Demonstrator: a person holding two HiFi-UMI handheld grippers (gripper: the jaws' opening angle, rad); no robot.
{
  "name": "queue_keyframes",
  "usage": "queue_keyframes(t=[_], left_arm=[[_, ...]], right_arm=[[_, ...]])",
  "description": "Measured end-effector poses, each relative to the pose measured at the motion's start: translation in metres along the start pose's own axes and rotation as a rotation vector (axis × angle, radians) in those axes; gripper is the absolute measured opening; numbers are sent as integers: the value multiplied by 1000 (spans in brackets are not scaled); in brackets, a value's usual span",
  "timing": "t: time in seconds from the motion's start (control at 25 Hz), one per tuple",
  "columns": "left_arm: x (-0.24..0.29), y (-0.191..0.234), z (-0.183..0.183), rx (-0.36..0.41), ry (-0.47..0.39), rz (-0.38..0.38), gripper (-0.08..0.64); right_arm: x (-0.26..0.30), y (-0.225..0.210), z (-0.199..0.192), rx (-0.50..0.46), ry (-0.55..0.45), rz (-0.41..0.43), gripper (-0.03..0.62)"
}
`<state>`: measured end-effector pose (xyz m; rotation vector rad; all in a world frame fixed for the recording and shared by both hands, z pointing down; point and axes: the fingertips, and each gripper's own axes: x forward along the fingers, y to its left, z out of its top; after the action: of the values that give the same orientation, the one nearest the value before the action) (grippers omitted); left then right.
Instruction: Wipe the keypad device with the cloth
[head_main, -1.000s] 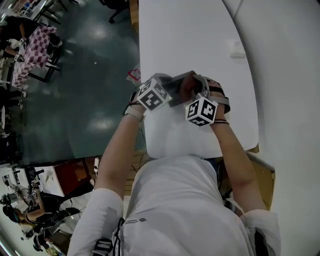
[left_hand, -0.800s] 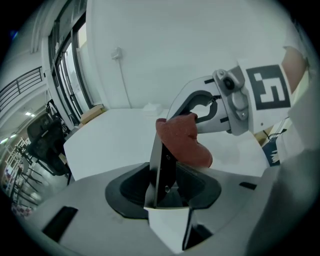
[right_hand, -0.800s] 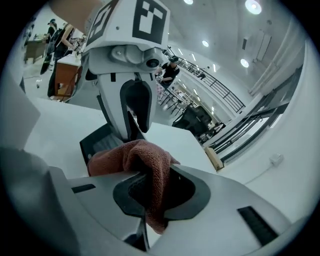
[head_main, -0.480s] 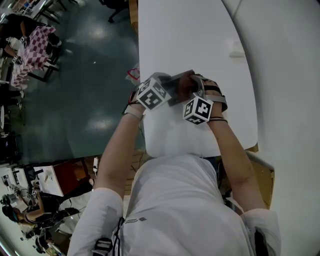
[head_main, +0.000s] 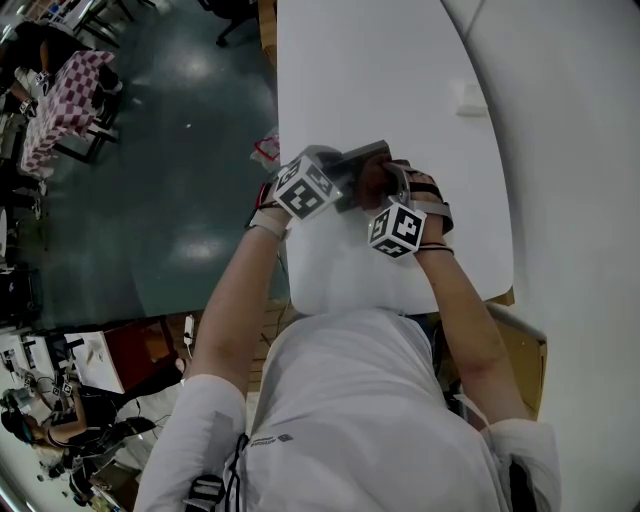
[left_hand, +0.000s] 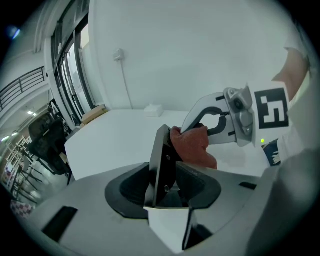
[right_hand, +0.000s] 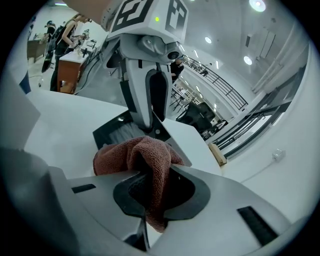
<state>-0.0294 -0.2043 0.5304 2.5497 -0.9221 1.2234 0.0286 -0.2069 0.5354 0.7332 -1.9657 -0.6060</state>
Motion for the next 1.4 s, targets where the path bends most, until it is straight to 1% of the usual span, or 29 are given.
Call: queue_keyframes(t=[0.08,0.16,0.28,0.44,0.68,0.76,0.88,1.04,1.16,1.24,1.32,1.4], left_arm=[[1,-1,-2,0,-1,1,166],[1,-2,-3,1,0,-1,166],[-1,-2,-4,-1,-2,0,166],[-3,-1,-3,-7,-2,5,166],[-1,-2,-3,-7,3,14,166],[-1,-1,-3,-9,1,14,166],[-2,0,-2,-12,-1,15,166],[-2,-1,-3,-9,-4,21,166],[-2,-1,-3,-9,-1,15,166],[-2,-1,-3,-9,-2,16,166],[-3,-1,-1,-9,-3,18,166],[-3,-2,-1,-12,-4,19,166]], right_arm=[[-1,11,-8,7,10,13,38],[-1,25,-15,-10,27,28,38],[-2,36,-18,-32,34,22,38],[-4,37,-19,4,33,15,38],[-9,49,-28,12,25,19,38],[-10,58,-34,3,40,38,38],[-13,80,-48,2,78,97,38],[-15,85,-55,63,63,78,38],[-15,85,-55,72,66,74,37],[-15,84,-55,78,66,90,38],[-15,80,-54,125,64,123,38],[-19,69,-50,205,47,133,38]])
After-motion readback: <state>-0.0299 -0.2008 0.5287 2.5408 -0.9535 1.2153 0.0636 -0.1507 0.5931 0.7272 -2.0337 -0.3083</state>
